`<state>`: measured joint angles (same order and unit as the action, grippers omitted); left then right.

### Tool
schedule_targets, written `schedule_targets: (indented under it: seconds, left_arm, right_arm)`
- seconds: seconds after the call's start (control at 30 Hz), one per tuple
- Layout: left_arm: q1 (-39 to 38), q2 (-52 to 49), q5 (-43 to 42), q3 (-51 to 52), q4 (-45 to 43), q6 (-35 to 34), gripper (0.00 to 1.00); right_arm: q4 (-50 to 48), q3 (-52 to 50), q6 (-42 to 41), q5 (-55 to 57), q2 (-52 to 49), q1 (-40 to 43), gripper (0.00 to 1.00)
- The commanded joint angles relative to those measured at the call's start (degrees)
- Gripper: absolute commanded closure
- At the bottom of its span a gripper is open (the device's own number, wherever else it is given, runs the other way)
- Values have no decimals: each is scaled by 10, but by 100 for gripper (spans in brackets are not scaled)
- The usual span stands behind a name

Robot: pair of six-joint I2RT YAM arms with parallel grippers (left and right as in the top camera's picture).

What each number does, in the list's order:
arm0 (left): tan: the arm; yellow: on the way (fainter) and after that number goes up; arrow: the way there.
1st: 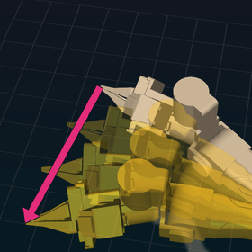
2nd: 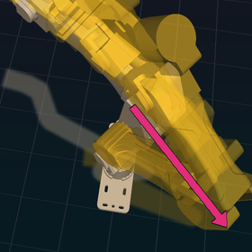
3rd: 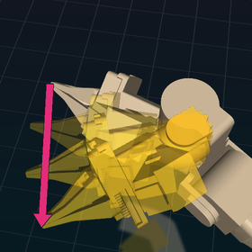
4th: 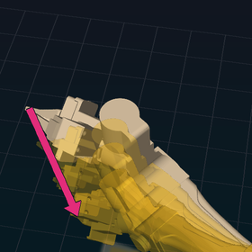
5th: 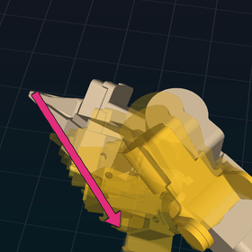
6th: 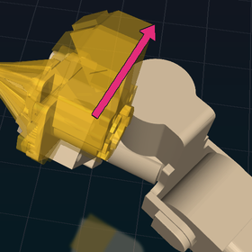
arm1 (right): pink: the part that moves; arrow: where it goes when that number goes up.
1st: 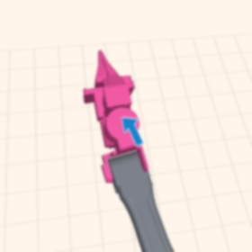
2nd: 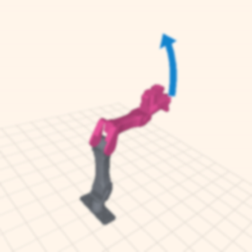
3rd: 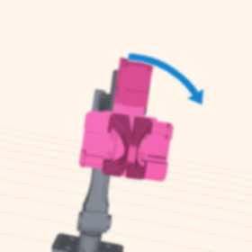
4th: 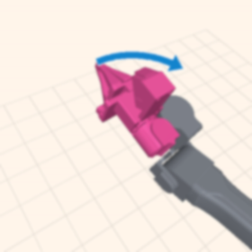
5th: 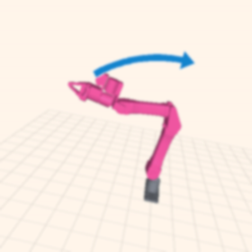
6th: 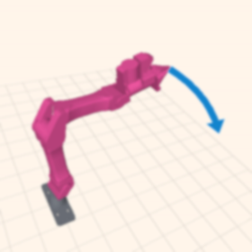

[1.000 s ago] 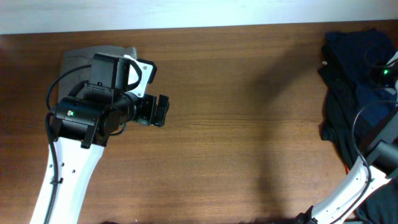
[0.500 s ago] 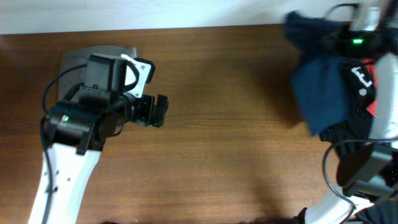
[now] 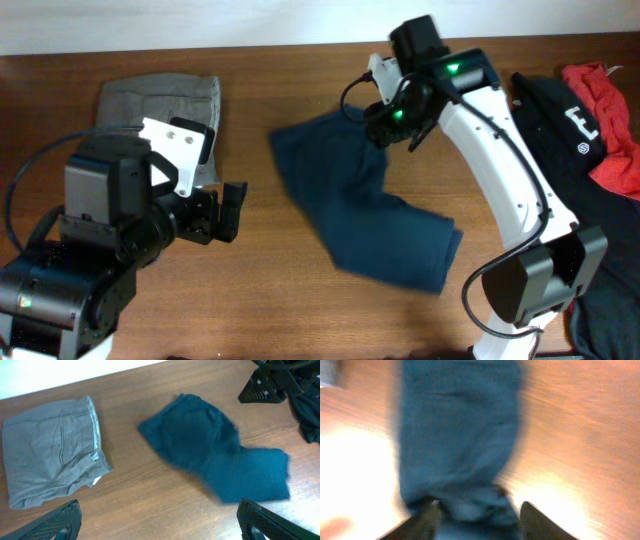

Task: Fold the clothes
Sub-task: 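Pull the navy shorts left and drop them onto the table center, then grasp the shorts' left end with left gripper, right end with right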

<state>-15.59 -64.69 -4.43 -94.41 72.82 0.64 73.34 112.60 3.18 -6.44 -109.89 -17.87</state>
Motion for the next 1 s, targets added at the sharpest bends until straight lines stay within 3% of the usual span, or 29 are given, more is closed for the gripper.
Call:
schedule_targets:
  seconds: [0.0,0.1,0.17,0.3,0.53,0.83,0.97]
  left_arm:
    - [-1,-6,8,-7,1,11,1]
    - [-1,-6,9,-7,-1,11,1]
    - [-1,-12,9,-6,-6,11,1]
    - [-1,-50,8,0,-5,11,1]
    - [-1,-157,5,0,-12,11,4]
    - [-1,-265,11,0,-38,11,1]
    - [-1,-301,10,0,-32,11,1]
  right_arm:
    - [10,1,-14,189,6,21,32]
    - [17,1,-36,162,6,61,18]
    - [26,1,-37,75,5,93,15]
    - [51,-15,-37,-36,3,137,15]
    - [60,-143,-34,-71,1,146,17]
    - [7,-358,-64,-62,1,141,21]
    - [-66,-437,-105,-26,1,153,21]
